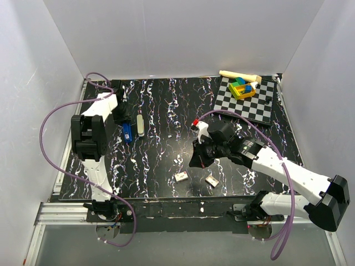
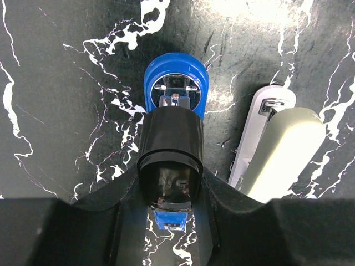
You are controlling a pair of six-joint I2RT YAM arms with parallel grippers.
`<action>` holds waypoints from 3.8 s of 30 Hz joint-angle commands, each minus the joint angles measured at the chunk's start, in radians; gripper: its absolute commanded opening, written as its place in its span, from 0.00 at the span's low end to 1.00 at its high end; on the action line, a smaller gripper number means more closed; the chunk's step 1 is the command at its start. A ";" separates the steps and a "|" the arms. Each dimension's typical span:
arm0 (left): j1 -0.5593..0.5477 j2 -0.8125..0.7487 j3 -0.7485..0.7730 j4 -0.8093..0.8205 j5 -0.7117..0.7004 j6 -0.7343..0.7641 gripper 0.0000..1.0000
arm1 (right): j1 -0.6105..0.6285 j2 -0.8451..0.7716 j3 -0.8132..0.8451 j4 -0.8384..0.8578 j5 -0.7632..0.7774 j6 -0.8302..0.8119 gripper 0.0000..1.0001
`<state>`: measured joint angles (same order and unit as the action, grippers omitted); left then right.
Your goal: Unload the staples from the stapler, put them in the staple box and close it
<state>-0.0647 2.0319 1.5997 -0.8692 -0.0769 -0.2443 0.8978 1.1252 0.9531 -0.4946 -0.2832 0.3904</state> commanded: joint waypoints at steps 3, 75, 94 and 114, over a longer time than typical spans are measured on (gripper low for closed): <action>0.012 0.022 0.059 -0.028 -0.011 0.022 0.23 | 0.001 0.001 -0.013 0.042 -0.016 0.011 0.01; -0.099 -1.096 -0.641 0.297 0.546 -0.047 0.98 | 0.061 0.081 0.003 -0.403 0.340 0.214 0.57; -0.179 -1.102 -0.636 0.291 0.491 -0.032 0.98 | 0.118 -0.001 -0.231 -0.378 0.314 0.468 0.57; -0.225 -1.093 -0.633 0.277 0.425 -0.009 0.98 | 0.115 0.291 -0.157 -0.243 0.409 0.400 0.58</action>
<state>-0.2790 0.9478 0.9546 -0.5911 0.3733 -0.2714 1.0103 1.3972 0.7727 -0.7773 0.1047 0.8169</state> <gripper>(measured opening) 0.981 0.577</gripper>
